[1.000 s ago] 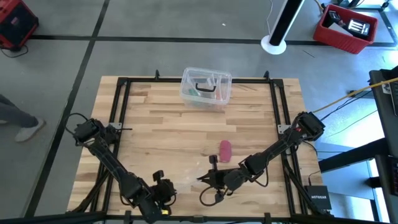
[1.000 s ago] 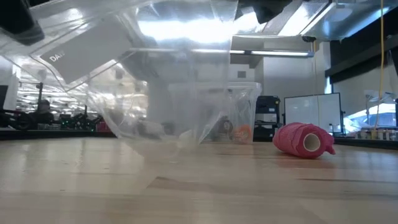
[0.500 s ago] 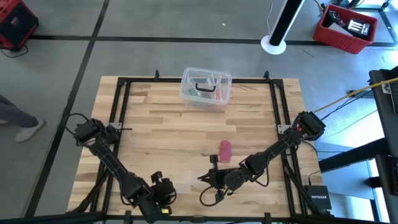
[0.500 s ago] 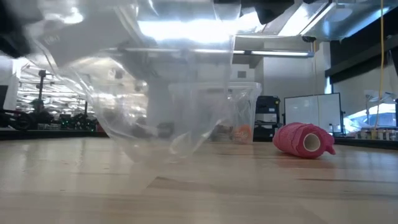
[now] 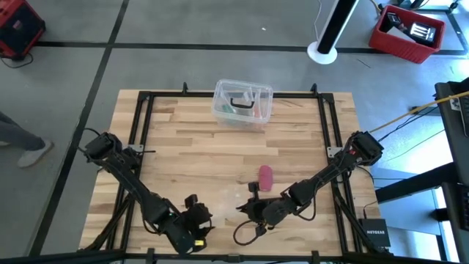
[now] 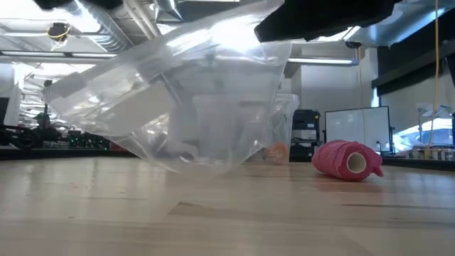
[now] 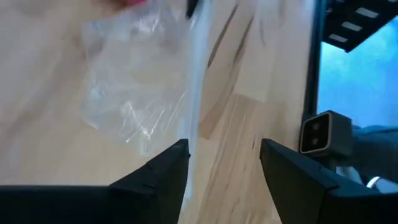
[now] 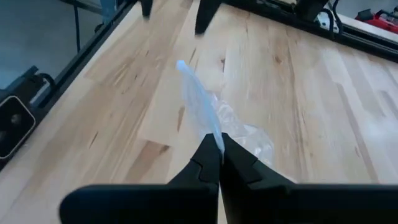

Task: Roll bandage
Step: Open the transparent zip bag

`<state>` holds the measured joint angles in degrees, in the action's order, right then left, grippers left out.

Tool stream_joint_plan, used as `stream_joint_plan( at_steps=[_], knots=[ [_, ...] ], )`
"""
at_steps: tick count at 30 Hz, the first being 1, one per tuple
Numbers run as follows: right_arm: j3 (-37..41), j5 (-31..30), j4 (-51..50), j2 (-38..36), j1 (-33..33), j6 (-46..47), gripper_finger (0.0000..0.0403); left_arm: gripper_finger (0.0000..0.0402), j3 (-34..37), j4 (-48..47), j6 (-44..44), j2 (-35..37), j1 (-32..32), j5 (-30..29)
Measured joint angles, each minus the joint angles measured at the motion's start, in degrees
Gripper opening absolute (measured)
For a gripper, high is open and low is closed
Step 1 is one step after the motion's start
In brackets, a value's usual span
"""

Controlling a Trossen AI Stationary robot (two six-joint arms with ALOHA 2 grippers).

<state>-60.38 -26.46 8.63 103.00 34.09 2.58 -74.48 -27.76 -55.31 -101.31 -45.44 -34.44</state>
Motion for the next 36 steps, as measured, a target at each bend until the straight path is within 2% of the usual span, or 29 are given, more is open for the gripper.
stream_joint_plan(
  at_steps=[4,7,14,23,36],
  knots=[
    [0.1,0.0,0.5,1.1,0.0,0.4,0.0,0.0191,-0.1,-0.2,3.6,0.7,-0.9,-7.7],
    [0.1,-0.5,1.1,1.7,0.0,0.3,0.0,0.0191,0.4,0.0,4.7,0.4,-0.1,-9.7],
    [0.1,-0.5,1.9,1.8,0.0,0.2,0.0,0.0192,3.8,3.7,2.8,-1.3,1.7,-9.8],
    [0.1,0.0,2.0,1.9,0.0,0.1,0.0,0.0192,3.9,4.4,1.1,-4.5,2.9,-9.7],
    [0.0,2.2,4.3,1.7,0.1,-1.5,0.0,0.0192,3.4,2.6,-0.6,-0.5,2.4,-8.8]
  ],
)
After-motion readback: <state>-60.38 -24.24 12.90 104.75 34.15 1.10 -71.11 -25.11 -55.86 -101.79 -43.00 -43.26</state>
